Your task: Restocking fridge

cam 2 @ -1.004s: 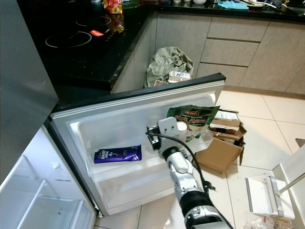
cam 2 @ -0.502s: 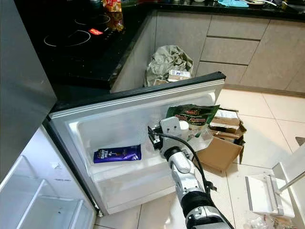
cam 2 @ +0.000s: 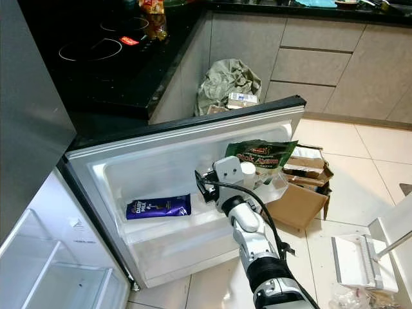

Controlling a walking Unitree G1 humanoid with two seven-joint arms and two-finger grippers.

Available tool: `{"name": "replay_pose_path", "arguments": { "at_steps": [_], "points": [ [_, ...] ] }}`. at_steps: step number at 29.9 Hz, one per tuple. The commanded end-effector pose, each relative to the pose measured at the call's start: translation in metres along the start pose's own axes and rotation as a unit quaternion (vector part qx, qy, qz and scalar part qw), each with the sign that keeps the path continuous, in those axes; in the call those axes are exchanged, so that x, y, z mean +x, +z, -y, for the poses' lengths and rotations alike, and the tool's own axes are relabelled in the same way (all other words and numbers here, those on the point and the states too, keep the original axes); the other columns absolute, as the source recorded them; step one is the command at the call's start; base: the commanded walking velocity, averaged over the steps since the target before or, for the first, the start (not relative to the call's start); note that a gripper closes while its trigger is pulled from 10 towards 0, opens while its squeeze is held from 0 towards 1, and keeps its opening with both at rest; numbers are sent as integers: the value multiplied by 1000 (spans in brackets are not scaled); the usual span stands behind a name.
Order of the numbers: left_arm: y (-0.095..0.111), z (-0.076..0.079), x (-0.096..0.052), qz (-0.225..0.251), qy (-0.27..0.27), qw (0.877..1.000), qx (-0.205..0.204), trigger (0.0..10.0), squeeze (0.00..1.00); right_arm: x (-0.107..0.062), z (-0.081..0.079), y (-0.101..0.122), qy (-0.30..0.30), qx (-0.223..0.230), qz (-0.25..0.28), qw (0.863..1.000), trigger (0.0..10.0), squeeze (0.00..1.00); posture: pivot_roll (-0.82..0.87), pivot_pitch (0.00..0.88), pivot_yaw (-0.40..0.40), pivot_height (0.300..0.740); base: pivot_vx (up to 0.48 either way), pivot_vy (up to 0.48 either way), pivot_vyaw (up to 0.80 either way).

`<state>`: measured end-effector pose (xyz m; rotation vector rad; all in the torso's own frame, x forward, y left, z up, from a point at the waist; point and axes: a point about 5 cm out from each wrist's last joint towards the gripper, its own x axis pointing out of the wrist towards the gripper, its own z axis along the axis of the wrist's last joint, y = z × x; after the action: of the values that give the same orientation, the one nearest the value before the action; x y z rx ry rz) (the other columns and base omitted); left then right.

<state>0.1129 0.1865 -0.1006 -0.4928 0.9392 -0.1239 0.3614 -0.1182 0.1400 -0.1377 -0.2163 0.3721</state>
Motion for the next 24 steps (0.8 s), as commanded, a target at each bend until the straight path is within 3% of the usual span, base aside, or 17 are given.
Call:
{"name": "replay_pose_path", "arguments": {
  "at_steps": [1, 3, 4, 5, 7, 8, 15, 24],
  "points": [
    [-24, -5, -9, -46, 12, 999, -13, 10000, 0, -1, 3, 0, -5, 7, 2, 1000, 10000, 592, -128, 152, -13, 740, 0, 0, 0],
    [-24, -5, -9, -46, 12, 999, -12, 10000, 0, -1, 3, 2, -6, 6, 5, 1000, 10000, 573, -128, 152, -16, 740, 0, 0, 0],
    [-24, -5, -8, -46, 12, 999, -12, 10000, 0, -1, 4, 3, -7, 6, 9, 1000, 10000, 486, -128, 152, -16, 740, 0, 0, 0],
    [-24, -5, -8, -46, 12, 999, -12, 10000, 0, -1, 5, 5, -7, 6, 13, 1000, 10000, 337, -128, 152, -16, 740, 0, 0, 0],
    [-24, -5, -8, -45, 12, 999, -12, 10000, 0, 0, 5, 5, -8, 6, 15, 1000, 10000, 337, -128, 152, -16, 740, 0, 0, 0],
    [-24, -5, -9, -46, 12, 999, -13, 10000, 0, 0, 6, 9, -6, 8, 23, 1000, 10000, 0, -128, 152, -16, 740, 0, 0, 0],
    [-25, -5, -9, -48, 12, 999, -13, 10000, 0, 2, 11, 25, 3, 11, 57, 998, 10000, 0, -130, 148, -19, 740, 0, 0, 0],
    [-24, -2, -6, -46, 7, 999, -15, 10000, 0, -1, 32, 66, 46, 70, 132, 988, 10000, 0, -132, 138, -27, 740, 0, 0, 0]
  ]
}}
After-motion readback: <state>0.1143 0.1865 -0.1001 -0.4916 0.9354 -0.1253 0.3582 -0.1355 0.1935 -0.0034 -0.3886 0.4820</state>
